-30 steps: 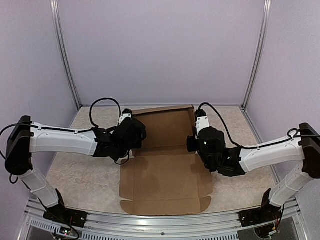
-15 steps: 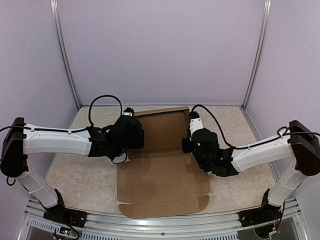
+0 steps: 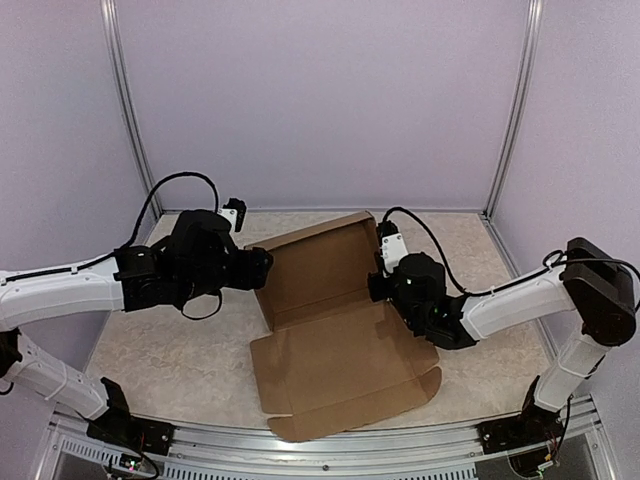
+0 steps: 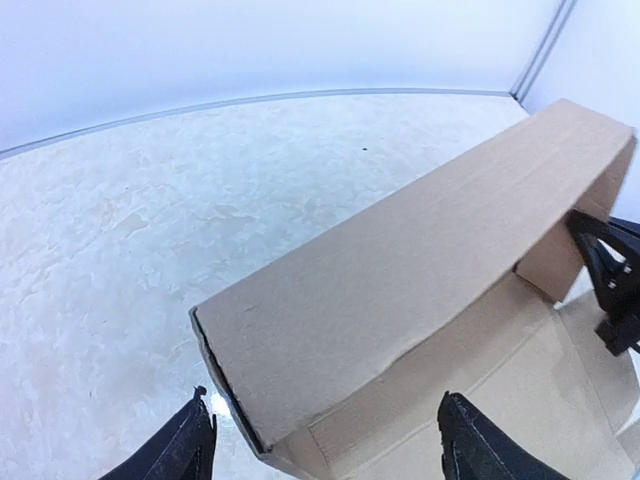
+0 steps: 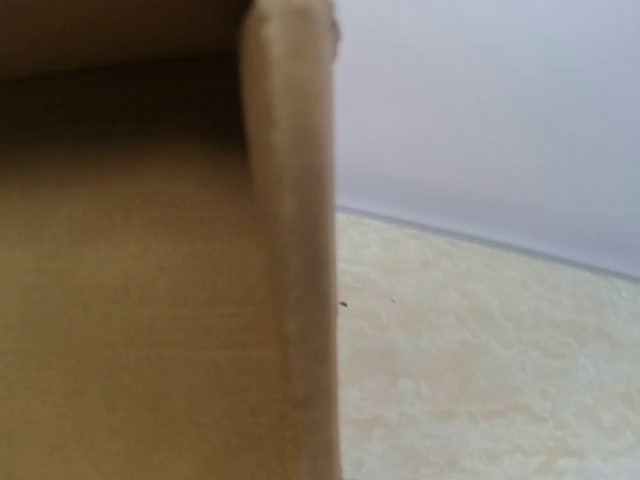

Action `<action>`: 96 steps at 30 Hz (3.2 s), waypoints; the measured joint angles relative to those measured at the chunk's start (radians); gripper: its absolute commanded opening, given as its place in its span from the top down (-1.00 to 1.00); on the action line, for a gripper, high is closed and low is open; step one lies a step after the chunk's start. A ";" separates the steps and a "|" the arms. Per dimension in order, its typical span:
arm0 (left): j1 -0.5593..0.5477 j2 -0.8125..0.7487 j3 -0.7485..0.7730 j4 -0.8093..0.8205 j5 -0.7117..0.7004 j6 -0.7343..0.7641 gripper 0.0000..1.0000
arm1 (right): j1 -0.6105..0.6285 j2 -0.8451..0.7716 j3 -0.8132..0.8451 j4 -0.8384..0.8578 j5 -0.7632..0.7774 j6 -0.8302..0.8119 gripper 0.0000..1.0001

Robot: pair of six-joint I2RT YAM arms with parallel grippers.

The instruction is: Fold the paper box

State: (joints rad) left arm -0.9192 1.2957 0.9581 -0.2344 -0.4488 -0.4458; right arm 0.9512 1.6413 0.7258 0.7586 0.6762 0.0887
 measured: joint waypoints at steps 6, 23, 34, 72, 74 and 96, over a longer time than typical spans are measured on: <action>0.025 -0.103 0.041 -0.040 0.111 0.063 -0.09 | -0.026 0.055 -0.036 0.136 -0.115 -0.060 1.00; 0.105 0.091 0.283 0.067 0.435 0.113 1.00 | -0.048 0.193 -0.084 0.484 -0.413 -0.163 1.00; 0.105 0.301 0.382 0.108 0.584 0.103 1.00 | -0.070 0.323 -0.097 0.609 -0.443 -0.145 1.00; 0.067 0.592 0.502 0.187 0.678 0.068 1.00 | -0.070 0.437 -0.096 0.632 -0.412 -0.094 0.57; 0.067 0.592 0.502 0.187 0.678 0.068 1.00 | -0.069 0.440 -0.096 0.626 -0.410 -0.094 0.56; 0.067 0.592 0.488 0.207 0.676 0.068 1.00 | -0.070 0.463 -0.018 0.600 -0.380 -0.049 0.43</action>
State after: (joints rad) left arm -0.8524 1.8881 1.4464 -0.0277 0.2272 -0.3775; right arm 0.8814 2.1040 0.7082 1.3586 0.2962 0.0395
